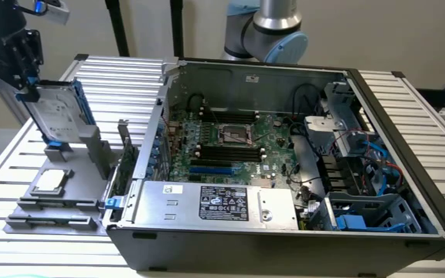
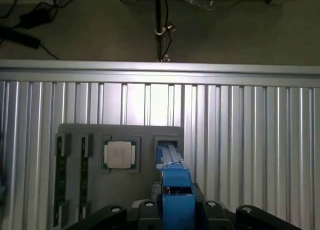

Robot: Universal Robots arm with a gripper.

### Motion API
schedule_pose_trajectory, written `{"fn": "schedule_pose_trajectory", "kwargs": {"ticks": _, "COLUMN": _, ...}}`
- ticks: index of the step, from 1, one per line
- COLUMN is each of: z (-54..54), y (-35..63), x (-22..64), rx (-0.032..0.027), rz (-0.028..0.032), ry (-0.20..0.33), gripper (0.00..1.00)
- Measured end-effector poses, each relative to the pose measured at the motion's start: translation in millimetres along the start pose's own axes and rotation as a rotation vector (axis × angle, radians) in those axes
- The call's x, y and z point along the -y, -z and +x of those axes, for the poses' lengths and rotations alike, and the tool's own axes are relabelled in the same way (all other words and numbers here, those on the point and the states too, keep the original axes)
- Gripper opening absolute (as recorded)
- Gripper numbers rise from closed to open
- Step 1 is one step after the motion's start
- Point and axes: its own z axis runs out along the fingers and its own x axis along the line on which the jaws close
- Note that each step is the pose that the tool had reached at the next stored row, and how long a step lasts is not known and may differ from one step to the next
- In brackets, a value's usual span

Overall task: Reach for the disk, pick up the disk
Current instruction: 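Pick up the disk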

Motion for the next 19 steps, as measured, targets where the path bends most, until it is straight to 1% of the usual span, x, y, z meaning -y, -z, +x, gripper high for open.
{"fn": "schedule_pose_trajectory", "kwargs": {"ticks": 5, "z": 0.2, "y": 23.0, "x": 2.2, "rx": 0.0, "rz": -0.0001, "ry": 0.0, "gripper": 0.33}}
{"fn": "schedule_pose_trajectory", "kwargs": {"ticks": 10, "z": 0.7, "y": 46.0, "x": 7.6, "rx": -0.0001, "rz": -0.0003, "ry": 0.0, "gripper": 0.33}}
{"fn": "schedule_pose_trajectory", "kwargs": {"ticks": 13, "z": 1.3, "y": 60.0, "x": 14.4, "rx": 0.001, "rz": -0.0002, "ry": 0.0, "gripper": 0.33}}
{"fn": "schedule_pose_trajectory", "kwargs": {"ticks": 19, "z": 3.6, "y": 88.3, "x": 32.9, "rx": 0.0062, "rz": -0.0002, "ry": 0.001, "gripper": 0.33}}
